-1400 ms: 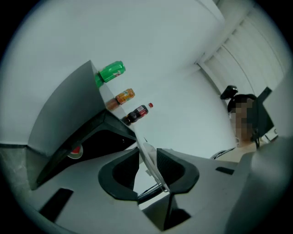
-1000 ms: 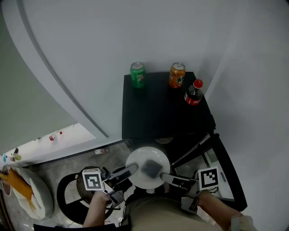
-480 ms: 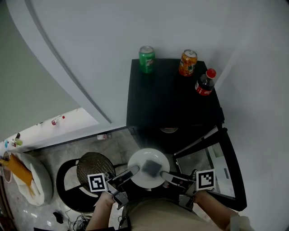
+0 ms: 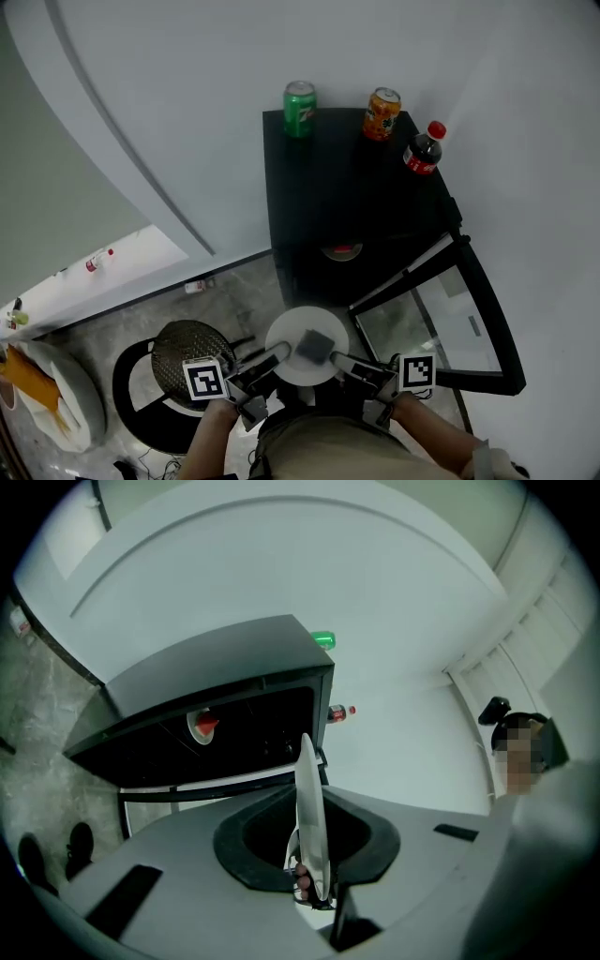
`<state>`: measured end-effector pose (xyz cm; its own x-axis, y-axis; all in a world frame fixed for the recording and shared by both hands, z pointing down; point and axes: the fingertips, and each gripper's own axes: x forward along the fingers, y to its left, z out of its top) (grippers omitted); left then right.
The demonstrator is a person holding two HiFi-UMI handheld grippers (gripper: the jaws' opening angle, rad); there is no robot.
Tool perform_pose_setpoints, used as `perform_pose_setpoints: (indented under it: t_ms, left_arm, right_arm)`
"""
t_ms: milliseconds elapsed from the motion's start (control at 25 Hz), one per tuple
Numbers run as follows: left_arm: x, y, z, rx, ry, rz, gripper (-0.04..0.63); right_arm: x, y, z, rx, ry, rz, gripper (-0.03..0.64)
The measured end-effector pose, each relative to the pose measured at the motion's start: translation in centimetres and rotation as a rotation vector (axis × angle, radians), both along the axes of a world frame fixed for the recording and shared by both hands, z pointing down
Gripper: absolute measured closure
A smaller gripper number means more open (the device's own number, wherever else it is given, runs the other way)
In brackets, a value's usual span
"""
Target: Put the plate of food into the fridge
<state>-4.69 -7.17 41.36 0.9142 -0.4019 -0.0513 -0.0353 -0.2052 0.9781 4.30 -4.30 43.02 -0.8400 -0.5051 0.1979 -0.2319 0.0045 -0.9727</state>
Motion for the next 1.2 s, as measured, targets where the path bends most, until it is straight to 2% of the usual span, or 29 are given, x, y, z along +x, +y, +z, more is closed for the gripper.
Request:
perform_pose_setpoints:
  t_ms: [80,160,320,480,600,640,680,760,880,1080,1200]
  left_arm:
    - [-0.6,0.6,0.5,0.024,-0.017,0.013,0.548]
    - [-1.0,1.1,0.6,0.054,-0.029,0.025,0.477]
    - [-2.0,2.2,0.1,0.121,-0.052,0.045,0.454]
    - [-3.9,3.0,-0.2,0.203,-0.092,0.025,0.453]
    - [-5.4,3.5,0.8,0.282,-0.204,-0.009,0.456]
    - [-5.7,3.7,1.3,0.311,-0.255,-0.015,0.495]
    - [-5.8,3.9,1.9,0.336,-0.306,-0.013,0.578]
    - [-5.5,4.2,3.0,0.376,-0.394,0.003,0.584]
    - [-4.5,4.5,4.1,0.430,-0.487,0.020,0.584]
    - [-2.0,3.8,4.8,0.513,-0.584,0.015,0.584]
    - [-0.6,3.4,6.1,0.530,-0.634,0.026,0.584]
  right_arm:
    - [-0.5,0.8,0.6,-0.034,-0.020,0.042,0.592]
    - [-0.8,1.4,0.9,-0.047,-0.043,0.082,0.592]
    - [-1.2,2.5,1.2,-0.037,-0.030,0.128,0.592]
    - [-1.0,3.3,1.7,-0.047,-0.027,0.181,0.592]
    - [-0.3,3.7,2.0,-0.048,-0.023,0.229,0.592]
    - [0.0,3.8,2.2,-0.045,-0.023,0.245,0.592]
    - [0.5,3.8,2.3,-0.043,-0.024,0.260,0.592]
    - [1.3,3.8,2.7,-0.037,-0.027,0.291,0.592]
    - [2.7,3.4,3.6,-0.028,-0.009,0.316,0.592]
    - [4.7,2.0,5.7,-0.034,-0.009,0.347,0.592]
    - [5.9,0.9,7.9,-0.038,-0.012,0.365,0.592]
